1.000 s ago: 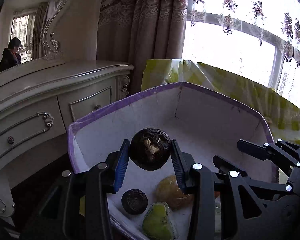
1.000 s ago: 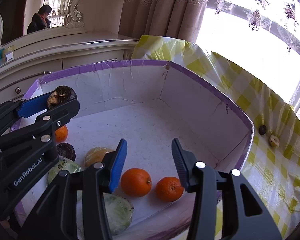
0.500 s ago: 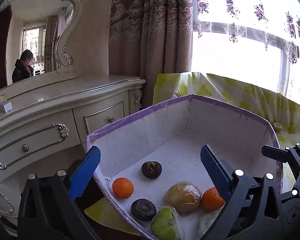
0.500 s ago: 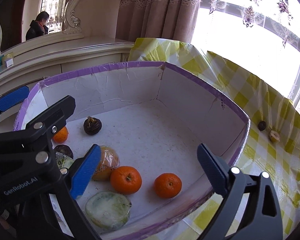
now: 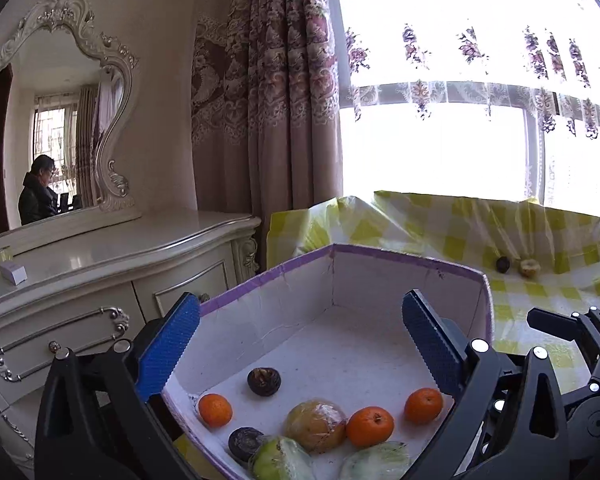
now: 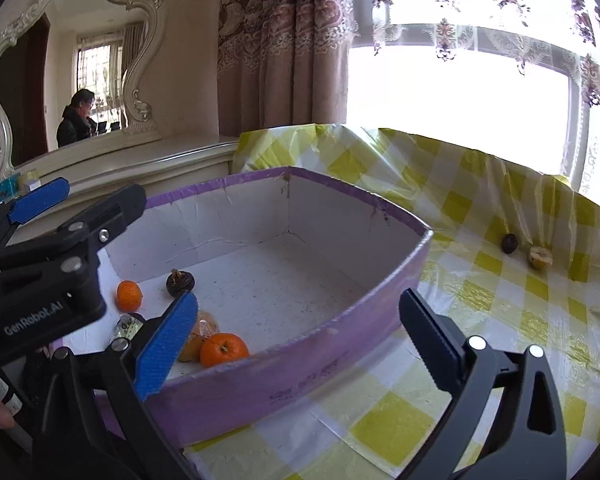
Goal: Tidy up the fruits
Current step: 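Move both open tools back toward the last fruits on the table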
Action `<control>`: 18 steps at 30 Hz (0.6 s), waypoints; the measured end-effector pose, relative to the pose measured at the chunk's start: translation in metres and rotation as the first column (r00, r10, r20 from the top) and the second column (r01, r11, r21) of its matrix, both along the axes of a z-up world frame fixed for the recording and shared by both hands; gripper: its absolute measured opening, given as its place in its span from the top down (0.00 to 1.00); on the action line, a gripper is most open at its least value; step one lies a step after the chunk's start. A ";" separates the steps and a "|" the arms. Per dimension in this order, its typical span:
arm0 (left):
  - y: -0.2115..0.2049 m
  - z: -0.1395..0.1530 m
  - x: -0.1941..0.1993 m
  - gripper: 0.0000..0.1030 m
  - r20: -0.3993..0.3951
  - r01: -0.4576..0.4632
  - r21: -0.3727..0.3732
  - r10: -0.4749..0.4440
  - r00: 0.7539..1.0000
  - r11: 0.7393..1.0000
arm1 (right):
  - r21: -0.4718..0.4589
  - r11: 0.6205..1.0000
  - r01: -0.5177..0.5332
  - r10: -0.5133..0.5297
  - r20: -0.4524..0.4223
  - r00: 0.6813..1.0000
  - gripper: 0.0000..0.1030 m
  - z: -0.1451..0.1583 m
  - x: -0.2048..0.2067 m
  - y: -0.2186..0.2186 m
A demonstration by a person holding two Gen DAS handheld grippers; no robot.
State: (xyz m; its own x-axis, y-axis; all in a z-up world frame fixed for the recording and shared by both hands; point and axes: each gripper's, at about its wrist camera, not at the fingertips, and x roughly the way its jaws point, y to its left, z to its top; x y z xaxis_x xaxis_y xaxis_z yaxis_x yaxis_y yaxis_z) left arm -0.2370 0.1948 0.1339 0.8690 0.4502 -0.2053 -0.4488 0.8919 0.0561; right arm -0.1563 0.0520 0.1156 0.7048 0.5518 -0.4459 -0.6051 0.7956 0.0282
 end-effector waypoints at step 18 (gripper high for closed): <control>-0.184 -0.074 0.228 0.05 -0.282 0.497 -0.373 -0.606 0.744 0.784 | -0.056 0.748 0.661 -0.641 -0.322 0.697 0.02 -0.082 0.170 -0.257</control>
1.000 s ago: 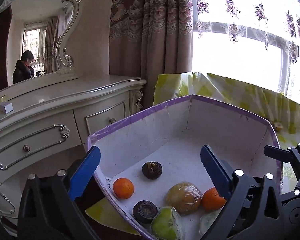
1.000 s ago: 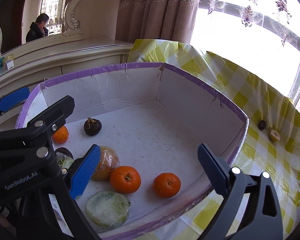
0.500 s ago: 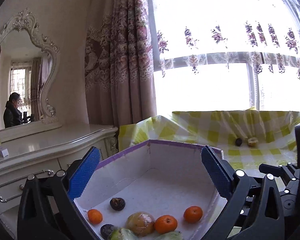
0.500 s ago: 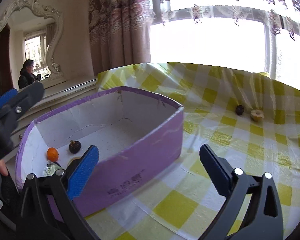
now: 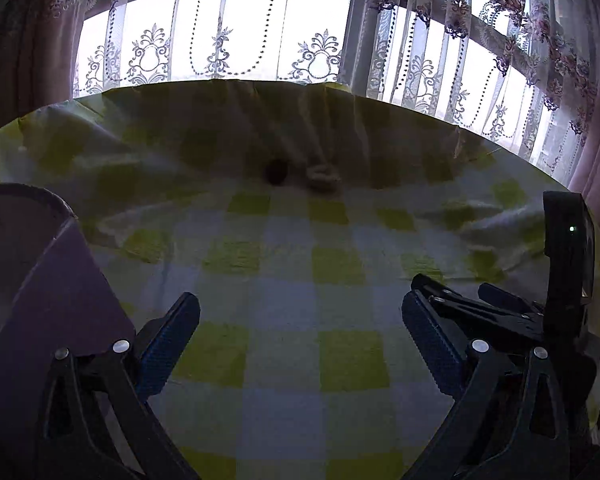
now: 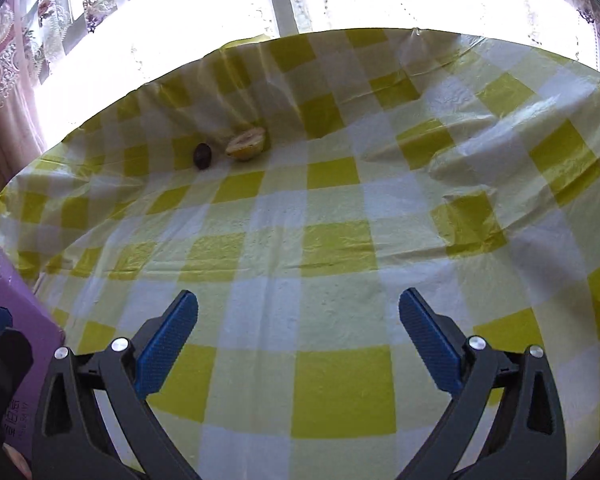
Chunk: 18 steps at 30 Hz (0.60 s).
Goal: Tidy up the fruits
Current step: 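Move both open tools back toward the last fruits on the table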
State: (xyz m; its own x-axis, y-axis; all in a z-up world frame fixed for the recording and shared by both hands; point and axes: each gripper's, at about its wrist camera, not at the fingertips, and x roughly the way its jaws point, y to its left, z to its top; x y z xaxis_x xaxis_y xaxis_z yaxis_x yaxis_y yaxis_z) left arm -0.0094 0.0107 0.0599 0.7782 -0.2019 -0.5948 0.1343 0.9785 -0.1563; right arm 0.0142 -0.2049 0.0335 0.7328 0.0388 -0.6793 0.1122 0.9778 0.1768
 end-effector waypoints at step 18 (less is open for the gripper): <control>0.031 -0.052 0.076 0.05 -0.198 -0.140 -0.151 0.109 0.974 0.979 | -0.118 0.985 -0.130 0.116 -0.119 0.986 0.02 -0.006 0.219 0.049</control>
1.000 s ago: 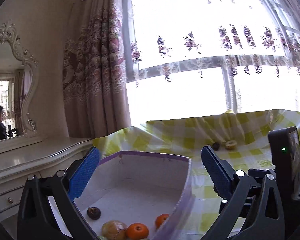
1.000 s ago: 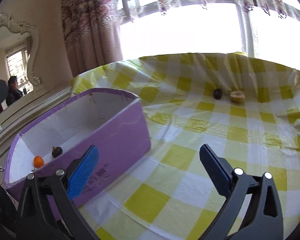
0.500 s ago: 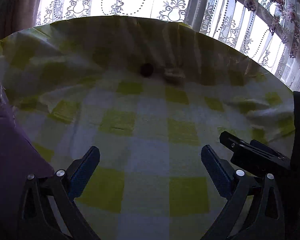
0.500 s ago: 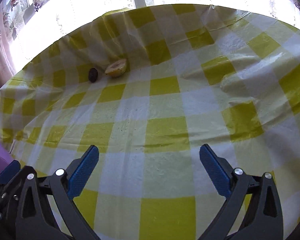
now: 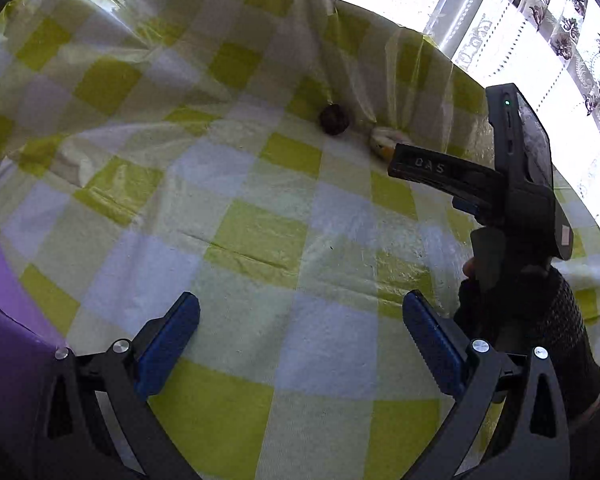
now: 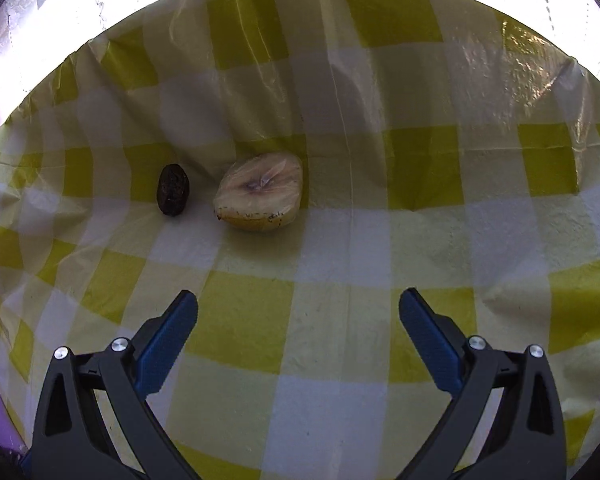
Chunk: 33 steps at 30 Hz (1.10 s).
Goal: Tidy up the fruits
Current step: 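Move both open tools back toward the last fruits on the table, then grasp the wrapped pear half with the right tool while the left grasps the dark fruit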
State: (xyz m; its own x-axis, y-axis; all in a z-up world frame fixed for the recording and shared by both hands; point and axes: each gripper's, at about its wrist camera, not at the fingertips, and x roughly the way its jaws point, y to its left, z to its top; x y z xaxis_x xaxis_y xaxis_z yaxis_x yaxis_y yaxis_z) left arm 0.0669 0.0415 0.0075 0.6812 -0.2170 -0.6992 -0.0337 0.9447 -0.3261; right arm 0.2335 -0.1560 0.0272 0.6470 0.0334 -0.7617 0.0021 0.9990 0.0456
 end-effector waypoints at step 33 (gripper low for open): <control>-0.037 0.003 0.106 0.05 -0.075 -0.032 0.113 0.041 0.996 0.993 | 0.364 0.927 0.091 -0.109 0.028 0.994 0.42 -0.013 -0.133 -0.098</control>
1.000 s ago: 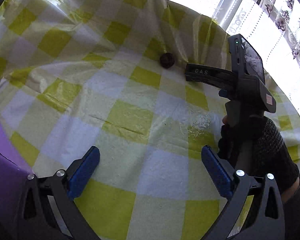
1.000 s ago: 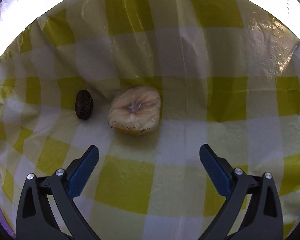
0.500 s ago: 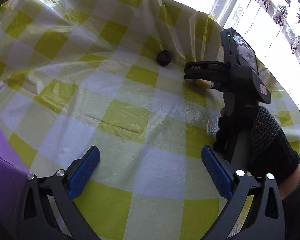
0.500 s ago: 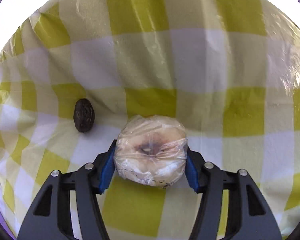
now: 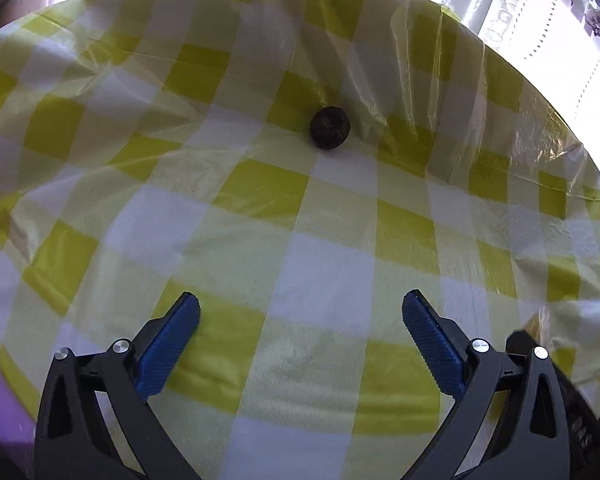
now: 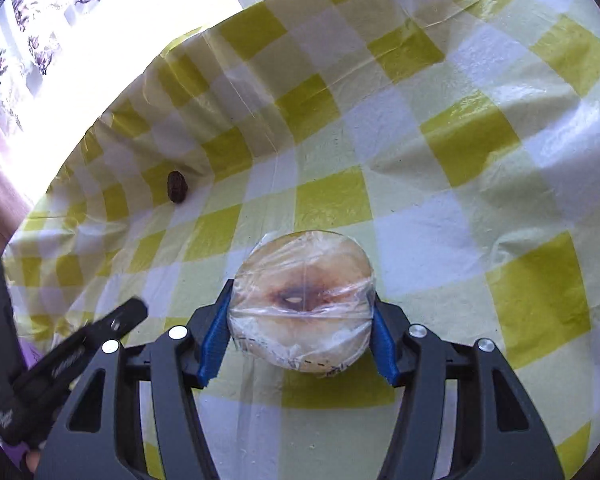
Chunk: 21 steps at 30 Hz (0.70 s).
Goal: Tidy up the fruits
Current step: 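Grasp the wrapped pear half with the right tool while the left grasps the dark fruit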
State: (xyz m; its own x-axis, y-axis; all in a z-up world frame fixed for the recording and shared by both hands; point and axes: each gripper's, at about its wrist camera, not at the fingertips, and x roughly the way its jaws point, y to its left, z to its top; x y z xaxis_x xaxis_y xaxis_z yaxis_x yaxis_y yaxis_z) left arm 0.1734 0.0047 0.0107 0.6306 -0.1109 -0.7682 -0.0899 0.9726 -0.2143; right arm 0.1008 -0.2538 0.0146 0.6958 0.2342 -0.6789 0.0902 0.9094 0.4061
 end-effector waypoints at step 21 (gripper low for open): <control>0.000 0.011 0.066 0.70 0.071 0.042 0.046 -0.045 0.996 0.998 | -0.013 0.999 -0.034 0.034 0.006 0.999 0.42 0.003 -0.001 0.007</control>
